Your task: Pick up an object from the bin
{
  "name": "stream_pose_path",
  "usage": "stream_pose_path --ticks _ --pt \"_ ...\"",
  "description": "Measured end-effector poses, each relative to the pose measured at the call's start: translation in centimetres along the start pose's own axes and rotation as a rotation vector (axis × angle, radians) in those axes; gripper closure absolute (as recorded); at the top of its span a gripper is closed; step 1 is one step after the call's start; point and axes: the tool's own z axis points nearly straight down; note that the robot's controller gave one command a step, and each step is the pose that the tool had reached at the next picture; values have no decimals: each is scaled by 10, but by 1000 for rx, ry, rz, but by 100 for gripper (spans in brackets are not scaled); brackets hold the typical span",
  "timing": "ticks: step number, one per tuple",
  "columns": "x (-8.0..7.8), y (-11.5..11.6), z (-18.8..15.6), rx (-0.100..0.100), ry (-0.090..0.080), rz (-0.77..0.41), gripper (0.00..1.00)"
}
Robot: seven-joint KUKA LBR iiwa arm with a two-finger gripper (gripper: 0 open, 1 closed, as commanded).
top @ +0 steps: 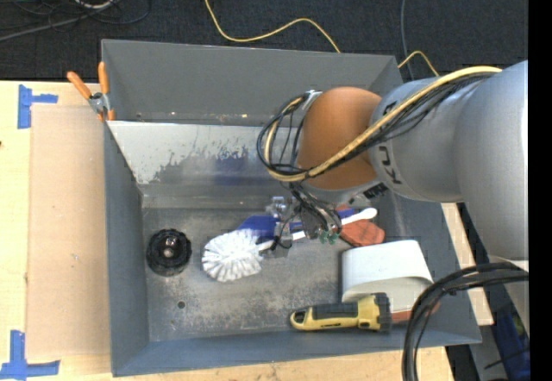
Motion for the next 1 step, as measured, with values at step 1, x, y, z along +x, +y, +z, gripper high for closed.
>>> stream_pose_path --ticks 1 --pt "-1 0 -37 0 -6 1 100"
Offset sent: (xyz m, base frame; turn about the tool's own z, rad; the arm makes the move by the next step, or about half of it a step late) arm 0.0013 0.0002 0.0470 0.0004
